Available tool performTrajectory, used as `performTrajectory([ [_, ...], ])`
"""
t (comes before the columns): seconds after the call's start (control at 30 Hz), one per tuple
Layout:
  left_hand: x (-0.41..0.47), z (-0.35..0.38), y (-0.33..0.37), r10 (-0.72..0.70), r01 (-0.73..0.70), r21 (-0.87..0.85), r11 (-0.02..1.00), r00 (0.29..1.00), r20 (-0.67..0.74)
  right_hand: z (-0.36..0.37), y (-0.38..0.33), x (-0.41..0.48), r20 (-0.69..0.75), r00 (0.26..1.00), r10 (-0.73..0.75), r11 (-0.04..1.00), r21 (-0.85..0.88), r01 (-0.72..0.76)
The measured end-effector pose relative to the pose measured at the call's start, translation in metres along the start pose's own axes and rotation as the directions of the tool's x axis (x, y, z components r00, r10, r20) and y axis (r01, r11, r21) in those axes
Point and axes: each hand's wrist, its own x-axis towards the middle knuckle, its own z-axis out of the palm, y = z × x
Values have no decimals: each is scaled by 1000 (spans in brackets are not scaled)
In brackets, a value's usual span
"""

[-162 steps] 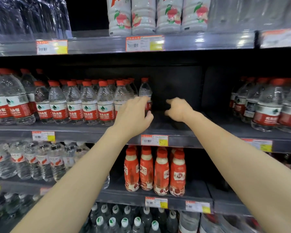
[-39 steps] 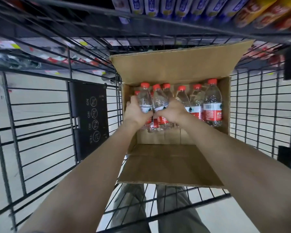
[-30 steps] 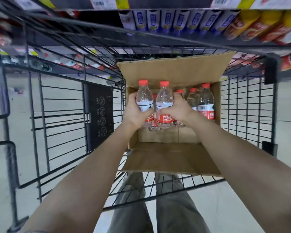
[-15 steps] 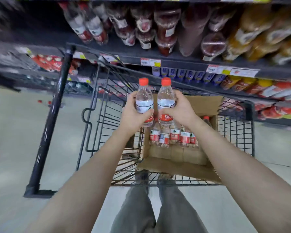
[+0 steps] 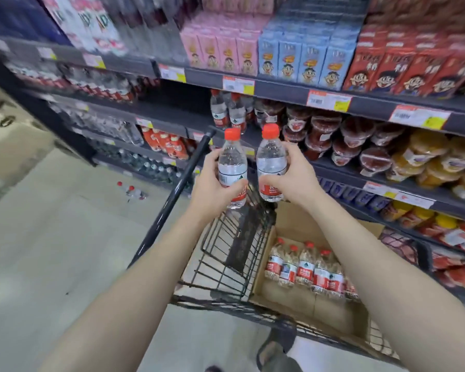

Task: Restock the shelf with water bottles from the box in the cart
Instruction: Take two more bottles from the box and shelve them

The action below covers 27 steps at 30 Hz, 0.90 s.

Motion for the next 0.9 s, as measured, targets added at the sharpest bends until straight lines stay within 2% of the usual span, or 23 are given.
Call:
performTrajectory([
  [0.27, -23, -149, 4, 71, -81, -53, 995, 984, -166, 80, -122, -25, -3, 986, -168, 986, 22, 168],
  [0.5, -61, -304, 15, 155, -164, 2, 987, 928, -339, 178, -239, -55, 39, 954, -299, 950, 104, 293],
  [0.7, -78, -422, 28, 183, -168, 72, 983, 902, -391, 257, -322, -54, 104, 925, -367, 924, 156, 349],
  [0.9, -45, -516, 13, 151, -149, 39, 988, 883, -445, 338, -385, -15, 190, 886, -423, 903, 174, 393],
])
